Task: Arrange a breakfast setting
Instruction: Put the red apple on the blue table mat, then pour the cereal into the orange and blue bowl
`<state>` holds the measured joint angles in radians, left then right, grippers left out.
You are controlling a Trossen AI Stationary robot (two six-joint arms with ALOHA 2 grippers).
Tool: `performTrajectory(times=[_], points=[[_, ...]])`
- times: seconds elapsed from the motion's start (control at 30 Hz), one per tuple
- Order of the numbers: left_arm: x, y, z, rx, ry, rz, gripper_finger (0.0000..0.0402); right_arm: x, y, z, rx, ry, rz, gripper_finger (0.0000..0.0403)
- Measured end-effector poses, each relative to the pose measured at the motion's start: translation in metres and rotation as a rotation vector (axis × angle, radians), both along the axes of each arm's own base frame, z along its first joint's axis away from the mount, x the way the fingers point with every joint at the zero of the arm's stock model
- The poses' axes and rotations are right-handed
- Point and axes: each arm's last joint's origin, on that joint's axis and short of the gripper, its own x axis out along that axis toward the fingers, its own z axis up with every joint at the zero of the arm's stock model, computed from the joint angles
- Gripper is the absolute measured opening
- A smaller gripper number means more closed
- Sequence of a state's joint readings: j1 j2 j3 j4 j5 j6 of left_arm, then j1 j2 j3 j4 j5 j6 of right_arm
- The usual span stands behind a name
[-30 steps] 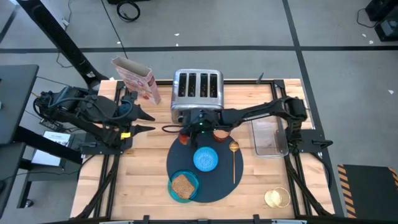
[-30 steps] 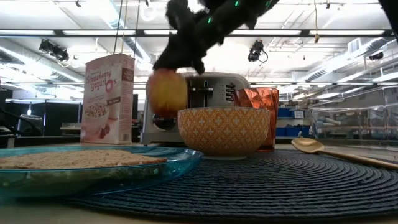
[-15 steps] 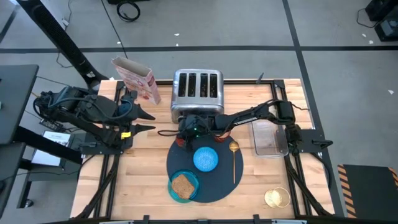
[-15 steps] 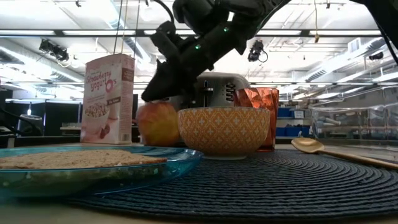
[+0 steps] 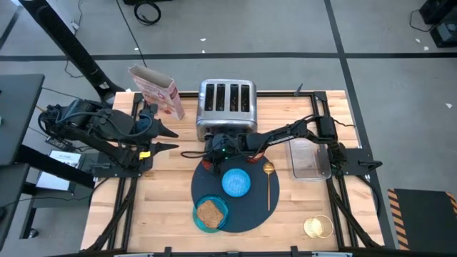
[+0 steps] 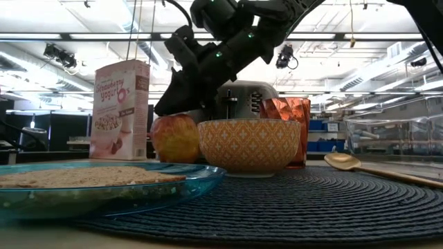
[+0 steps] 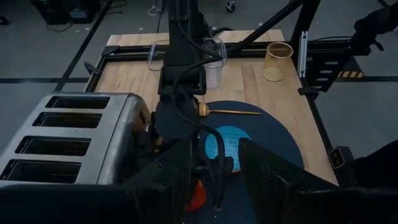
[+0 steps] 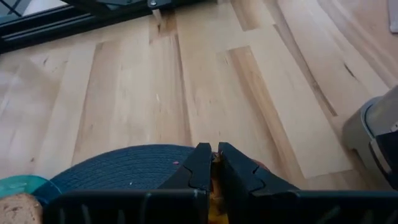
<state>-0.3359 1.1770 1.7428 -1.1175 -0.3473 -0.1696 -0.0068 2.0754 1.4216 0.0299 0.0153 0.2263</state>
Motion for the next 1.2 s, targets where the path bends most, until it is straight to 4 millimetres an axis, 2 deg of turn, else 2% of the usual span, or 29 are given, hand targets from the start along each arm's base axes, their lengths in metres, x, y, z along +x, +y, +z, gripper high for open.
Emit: performTrajectory(times=[0.4, 0.83, 1.03, 1.2], points=[[-0.001, 0.001, -0.002, -0.006, 0.018, 0.012, 0.0142, -0.001, 0.0, 0.002, -0.029, 0.0, 0.002, 0.0084], [-0.007, 0.02, -0.002, 0.04, 0.038, 0.147, 0.0142, -0.005, 0.003, 0.019, -0.043, -0.027, 0.006, 0.0113], [-0.005, 0.035, -0.002, 0.037, 0.033, 0.258, 0.0149, -0.013, 0.007, 0.047, -0.114, -0.086, -0.014, 0.0144], [-0.005, 0.049, -0.002, 0.035, 0.035, 0.346, 0.018, -0.028, 0.01, 0.091, -0.149, -0.181, -0.002, 0.017]])
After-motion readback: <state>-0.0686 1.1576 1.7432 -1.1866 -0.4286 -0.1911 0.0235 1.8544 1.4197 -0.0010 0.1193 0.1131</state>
